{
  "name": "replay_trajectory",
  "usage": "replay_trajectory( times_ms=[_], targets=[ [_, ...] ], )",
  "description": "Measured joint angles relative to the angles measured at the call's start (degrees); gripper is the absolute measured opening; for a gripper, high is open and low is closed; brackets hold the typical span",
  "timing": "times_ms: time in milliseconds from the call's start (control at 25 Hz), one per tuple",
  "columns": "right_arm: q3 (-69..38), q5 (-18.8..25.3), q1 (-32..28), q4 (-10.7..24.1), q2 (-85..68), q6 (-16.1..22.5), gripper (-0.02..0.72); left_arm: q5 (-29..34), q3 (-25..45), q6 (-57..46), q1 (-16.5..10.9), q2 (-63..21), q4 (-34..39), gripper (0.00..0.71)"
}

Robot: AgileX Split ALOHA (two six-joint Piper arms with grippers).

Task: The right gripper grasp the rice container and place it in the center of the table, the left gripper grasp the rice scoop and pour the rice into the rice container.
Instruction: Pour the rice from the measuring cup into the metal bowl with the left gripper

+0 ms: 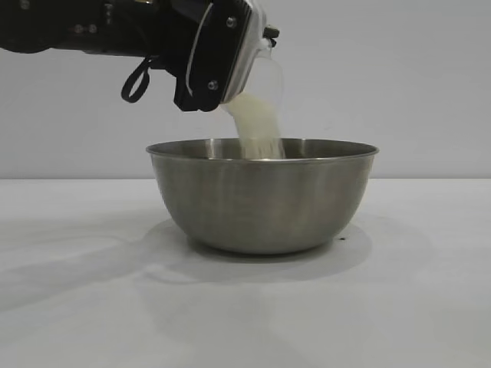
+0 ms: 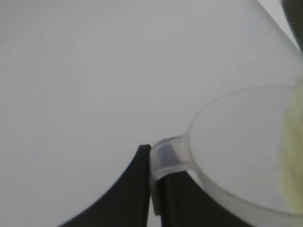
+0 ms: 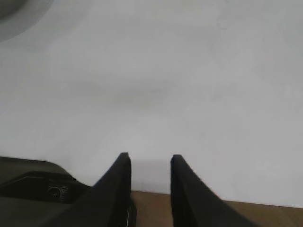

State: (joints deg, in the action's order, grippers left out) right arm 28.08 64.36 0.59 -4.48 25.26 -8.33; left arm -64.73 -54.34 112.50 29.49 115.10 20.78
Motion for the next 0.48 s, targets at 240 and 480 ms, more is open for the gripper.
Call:
replay_trajectory(
  times_ms=[240, 480],
  targets=[
    [0.00, 0.00, 0.00, 0.00, 0.00, 0.00, 0.208, -0.13, 0.00, 3.11, 0.00, 0.00, 1.29, 0.000],
    [0.00, 0.00, 0.00, 0.00, 0.00, 0.00, 0.208, -0.16, 0.00, 3.73, 0.00, 0.00, 2.39, 0.000]
  ],
)
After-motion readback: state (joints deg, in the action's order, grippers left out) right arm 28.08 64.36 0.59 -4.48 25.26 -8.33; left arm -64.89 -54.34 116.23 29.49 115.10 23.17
